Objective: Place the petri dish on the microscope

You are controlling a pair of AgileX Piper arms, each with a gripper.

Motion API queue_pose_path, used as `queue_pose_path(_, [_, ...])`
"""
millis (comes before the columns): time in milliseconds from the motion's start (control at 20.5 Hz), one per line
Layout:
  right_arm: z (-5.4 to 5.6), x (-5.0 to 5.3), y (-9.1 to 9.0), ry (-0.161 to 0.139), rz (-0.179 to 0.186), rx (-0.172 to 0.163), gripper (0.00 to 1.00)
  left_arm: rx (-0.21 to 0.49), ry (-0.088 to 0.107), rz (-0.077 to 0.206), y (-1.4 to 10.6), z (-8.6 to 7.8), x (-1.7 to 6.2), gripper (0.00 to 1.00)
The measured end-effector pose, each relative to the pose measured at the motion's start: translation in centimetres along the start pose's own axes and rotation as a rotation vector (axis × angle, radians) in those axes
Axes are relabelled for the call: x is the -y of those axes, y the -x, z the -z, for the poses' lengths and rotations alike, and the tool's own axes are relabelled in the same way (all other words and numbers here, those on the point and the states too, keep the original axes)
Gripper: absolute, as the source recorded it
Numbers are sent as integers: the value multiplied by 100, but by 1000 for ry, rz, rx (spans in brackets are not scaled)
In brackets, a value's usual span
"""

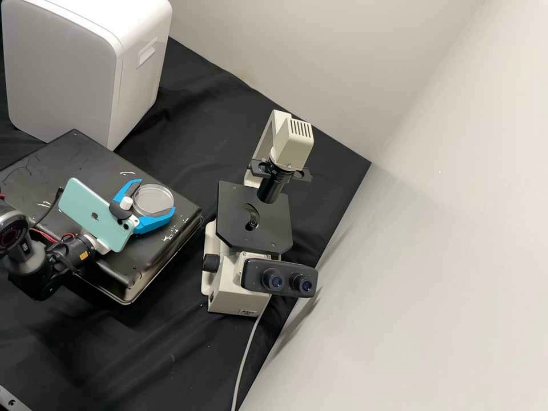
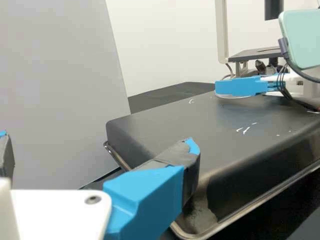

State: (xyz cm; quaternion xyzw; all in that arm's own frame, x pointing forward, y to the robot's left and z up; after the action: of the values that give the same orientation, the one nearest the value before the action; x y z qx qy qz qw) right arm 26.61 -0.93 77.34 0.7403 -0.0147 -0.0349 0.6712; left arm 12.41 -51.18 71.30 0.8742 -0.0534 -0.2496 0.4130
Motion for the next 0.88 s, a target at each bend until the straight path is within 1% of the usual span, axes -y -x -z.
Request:
queue_pose_path(98, [1,1,0,-2,1,-1,0,0,0,0,0,0,0,100])
queue_pose_path(147, [1,1,0,-13,1,-1,0,0,0,0,0,0,0,100])
queue_pose_path(342, [5,-2,1,-15,0,-3,0,0,0,0,0,0,0,100])
queue_pose_path(391, [7,-20,9,-18,-6,-3,0,0,0,0,0,0,0,100])
queue_pose_path(538, [42,-73,30,-16,-14,-26,0,0,0,0,0,0,0,100])
queue_pose_path(635, [47,-108,60,-16,-13,-25,0,0,0,0,0,0,0,100])
queue_pose_path(684, [44,-138,90,-23,-14,-20,0,0,0,0,0,0,0,100])
queue_pose_path(880, [50,-278,160,-35,-43,-20,0,0,0,0,0,0,0,100])
